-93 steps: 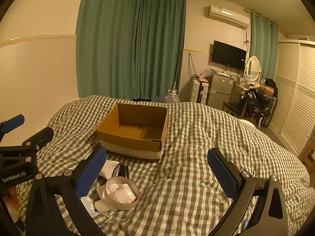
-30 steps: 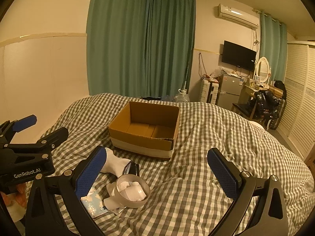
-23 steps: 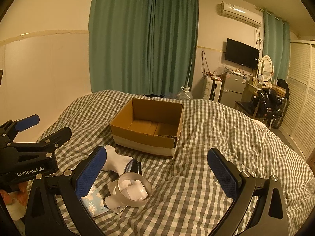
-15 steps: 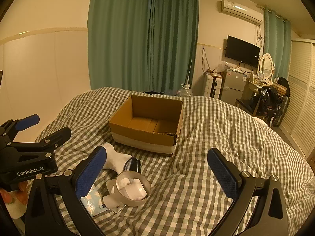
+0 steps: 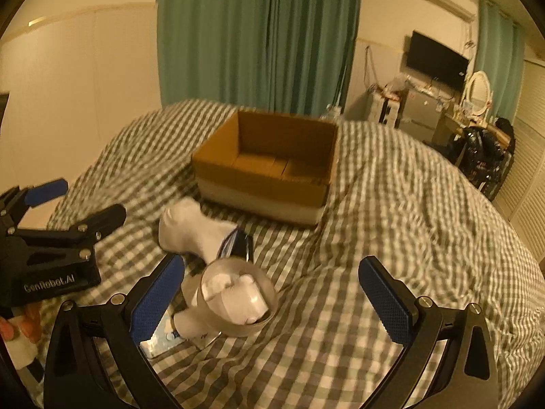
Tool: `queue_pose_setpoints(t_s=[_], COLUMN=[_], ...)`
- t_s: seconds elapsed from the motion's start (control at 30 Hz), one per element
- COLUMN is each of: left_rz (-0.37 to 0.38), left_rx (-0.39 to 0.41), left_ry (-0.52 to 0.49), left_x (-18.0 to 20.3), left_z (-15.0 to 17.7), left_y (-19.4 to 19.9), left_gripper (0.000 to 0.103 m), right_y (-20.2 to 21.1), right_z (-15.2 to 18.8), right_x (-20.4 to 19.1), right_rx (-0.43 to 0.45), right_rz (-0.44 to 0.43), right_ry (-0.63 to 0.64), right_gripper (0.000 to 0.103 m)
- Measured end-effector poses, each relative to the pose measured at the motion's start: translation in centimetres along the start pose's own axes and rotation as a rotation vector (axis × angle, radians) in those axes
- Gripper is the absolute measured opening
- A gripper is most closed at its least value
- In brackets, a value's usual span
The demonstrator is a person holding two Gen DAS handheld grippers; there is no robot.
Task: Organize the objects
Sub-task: 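Grasp the white sock with the left tool while the right tool grasps the tape roll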
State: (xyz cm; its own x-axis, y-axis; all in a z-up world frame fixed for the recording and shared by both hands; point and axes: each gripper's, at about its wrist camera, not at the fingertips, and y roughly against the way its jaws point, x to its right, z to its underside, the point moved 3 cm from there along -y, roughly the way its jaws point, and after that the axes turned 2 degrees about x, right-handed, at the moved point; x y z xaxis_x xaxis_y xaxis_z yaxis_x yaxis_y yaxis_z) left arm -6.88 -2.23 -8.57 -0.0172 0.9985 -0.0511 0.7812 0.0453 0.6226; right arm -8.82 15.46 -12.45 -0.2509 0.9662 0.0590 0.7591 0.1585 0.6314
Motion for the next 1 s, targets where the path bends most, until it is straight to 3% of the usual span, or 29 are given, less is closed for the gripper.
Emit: queue_pose_setpoints(t_s=[0.2,0.53,0.6,0.67,0.8,0.93,1.0], left_rz=[0.001,0.016,0.023,0.033,0.066,0.087,0.101], left_rx=[-0.059,-0.126,-0.139,-0.153,-0.176,-0.194,-0.211], left_ry=[0.011,-0.001,-0.003,0.001,0.007,-0.029,-0.045], left_x=[-0.7,-0.2,0.0,0.0,0.4,1.7,2.5], left_z=[1.0,1.9,1.9,1.7,1.2,0.5,0.4], left_y=[-2.0,-4.7,-5.2,-5.7,-6.6,-7.9,-8.7], left_gripper=[0.103,0.103,0.103,0.103,0.103,0.103,0.103], right_y=[-3.5,-8.4,-8.9,-9.3,-9.1,-7.3,-6.5], right_z=[1.8,3.4,3.6,3.8,3.6,2.1,1.0], right_x=[-1.6,-0.7,-1.0,-1.1,-0.6,0.9,2.1], right_rx=[-0.114,-0.269,-0.292,-0.308,-0.303,-0.225,-0.185], right_rz=[-0.036,-0.135,-0.153,-0.182,-0.205,-0.198,-0.153], right_ry=[0.042,-0.062,-0.058,-0.062,-0.089,-0.120,-0.114], right_gripper=[0.103,0.097,0.094,0.083,0.082,0.082,0.082])
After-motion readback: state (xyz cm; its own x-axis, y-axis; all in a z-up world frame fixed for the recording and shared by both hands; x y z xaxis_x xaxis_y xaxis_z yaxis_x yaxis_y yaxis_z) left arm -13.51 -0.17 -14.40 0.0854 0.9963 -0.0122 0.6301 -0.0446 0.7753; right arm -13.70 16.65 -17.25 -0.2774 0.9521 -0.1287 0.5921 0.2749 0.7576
